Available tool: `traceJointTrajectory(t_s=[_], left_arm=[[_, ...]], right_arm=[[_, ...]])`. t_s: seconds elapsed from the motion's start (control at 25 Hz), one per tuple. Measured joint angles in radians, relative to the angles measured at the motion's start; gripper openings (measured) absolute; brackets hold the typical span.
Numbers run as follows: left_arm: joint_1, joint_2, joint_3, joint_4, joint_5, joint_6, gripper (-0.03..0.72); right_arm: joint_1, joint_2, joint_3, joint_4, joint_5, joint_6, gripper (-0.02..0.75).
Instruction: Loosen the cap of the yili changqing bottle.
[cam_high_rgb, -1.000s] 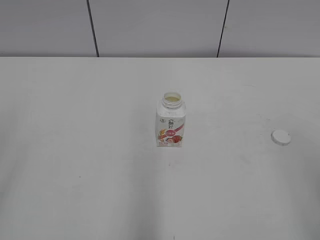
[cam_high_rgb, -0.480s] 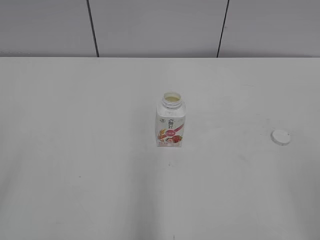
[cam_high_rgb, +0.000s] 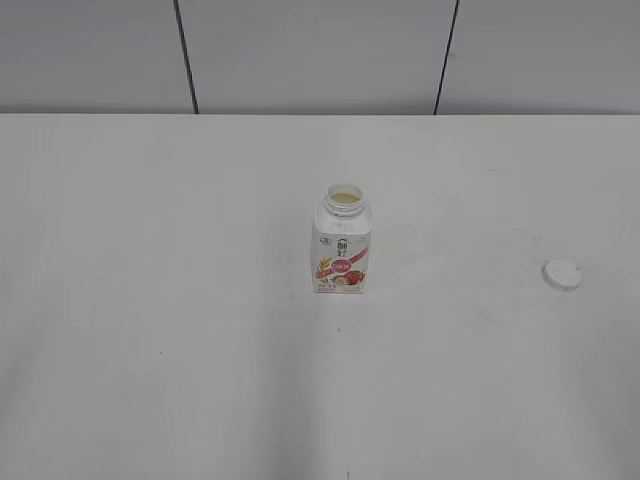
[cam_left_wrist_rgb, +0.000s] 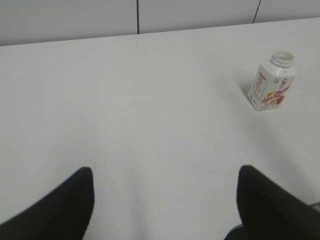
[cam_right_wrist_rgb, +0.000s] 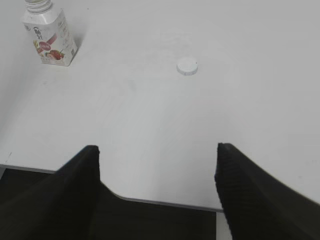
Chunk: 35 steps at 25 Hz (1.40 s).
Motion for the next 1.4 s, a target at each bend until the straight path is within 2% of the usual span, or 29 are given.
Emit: traceJointTrajectory(t_s=[0.28, 0.92, 1.2, 1.4], left_arm=[[0.0, 0.0, 0.087, -0.034, -0.045, 0.047, 0.538], [0.004, 0.0, 0.089, -0.055, -0.056, 0.054, 0.538], [0.119, 0.0, 0.089, -0.075, -0.056, 0.054, 0.538], [0.144, 0.0, 0.089, -0.081, -0.056, 0.054, 0.538]], right_arm=[[0.0, 0.0, 0.033, -0.054, -0.083, 0.0, 0.568], [0.0, 0.0, 0.033, -0.059, -0.095, 0.001, 0.568], [0.0, 0.0, 0.033, -0.06, -0.095, 0.002, 0.568], [0.0, 0.0, 0.033, -0.06, -0.095, 0.002, 0.568]])
